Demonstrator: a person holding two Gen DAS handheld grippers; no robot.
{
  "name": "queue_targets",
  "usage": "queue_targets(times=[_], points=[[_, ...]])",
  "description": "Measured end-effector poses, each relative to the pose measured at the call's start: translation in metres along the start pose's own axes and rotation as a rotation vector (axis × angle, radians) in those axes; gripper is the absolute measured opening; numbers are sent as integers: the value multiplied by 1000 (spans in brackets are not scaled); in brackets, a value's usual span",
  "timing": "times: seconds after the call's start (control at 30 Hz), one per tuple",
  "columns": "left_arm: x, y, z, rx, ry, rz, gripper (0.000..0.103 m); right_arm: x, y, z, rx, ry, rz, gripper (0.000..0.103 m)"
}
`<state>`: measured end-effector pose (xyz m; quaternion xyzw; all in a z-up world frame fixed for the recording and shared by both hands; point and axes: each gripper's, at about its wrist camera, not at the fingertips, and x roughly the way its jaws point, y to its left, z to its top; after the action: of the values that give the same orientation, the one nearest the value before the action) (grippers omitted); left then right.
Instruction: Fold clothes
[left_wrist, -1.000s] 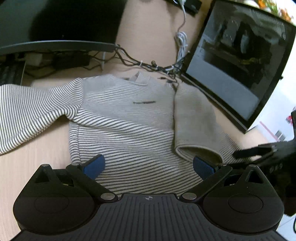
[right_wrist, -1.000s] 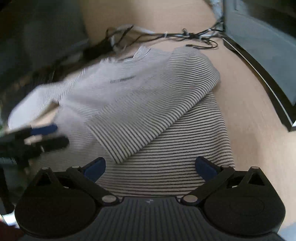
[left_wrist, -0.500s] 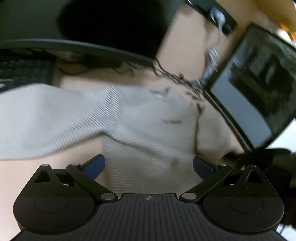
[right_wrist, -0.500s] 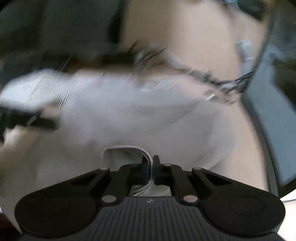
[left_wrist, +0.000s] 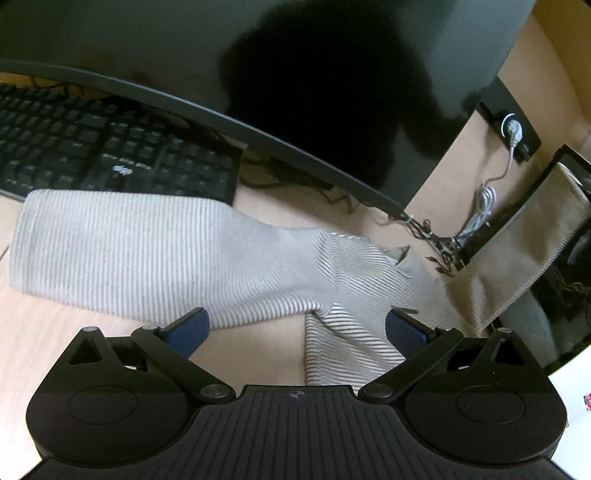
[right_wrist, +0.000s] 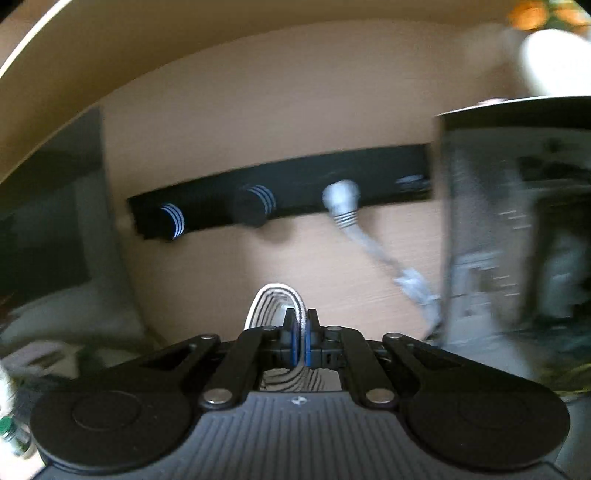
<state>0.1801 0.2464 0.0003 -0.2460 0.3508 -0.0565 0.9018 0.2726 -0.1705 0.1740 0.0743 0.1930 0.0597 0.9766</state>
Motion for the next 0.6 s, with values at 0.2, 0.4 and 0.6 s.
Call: queue_targets(times=[0.2, 0.4, 0.6], points=[[-15, 19, -13, -59, -17, 46, 103, 49, 50, -23, -35, 85, 109, 4], [-23, 36, -19, -99, -11, 80, 103, 72, 87, -42, -64, 121, 145, 6], [-24, 45, -20, -129, -15, 107, 103, 73, 97, -45, -85, 94, 156, 27]])
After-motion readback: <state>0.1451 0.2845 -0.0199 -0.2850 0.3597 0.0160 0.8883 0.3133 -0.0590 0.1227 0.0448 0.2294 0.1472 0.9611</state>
